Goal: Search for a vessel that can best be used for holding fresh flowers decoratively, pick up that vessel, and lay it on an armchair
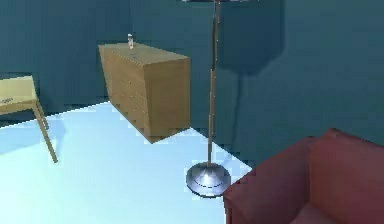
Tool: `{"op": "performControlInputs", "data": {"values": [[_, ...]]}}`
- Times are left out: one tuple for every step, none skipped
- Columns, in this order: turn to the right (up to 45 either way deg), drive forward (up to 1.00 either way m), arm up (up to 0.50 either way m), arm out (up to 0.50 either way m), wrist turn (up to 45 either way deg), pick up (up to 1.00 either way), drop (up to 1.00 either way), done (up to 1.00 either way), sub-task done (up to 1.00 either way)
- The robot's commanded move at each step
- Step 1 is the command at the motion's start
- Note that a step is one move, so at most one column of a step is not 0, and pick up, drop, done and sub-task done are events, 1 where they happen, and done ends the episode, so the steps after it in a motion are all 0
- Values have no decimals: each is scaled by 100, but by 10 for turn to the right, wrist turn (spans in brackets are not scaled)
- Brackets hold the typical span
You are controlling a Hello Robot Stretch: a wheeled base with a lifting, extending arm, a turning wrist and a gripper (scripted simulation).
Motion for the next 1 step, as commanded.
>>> {"op": "performControlInputs", "data": {"values": [[-450,0,0,0,0,0,0,0,0]]}}
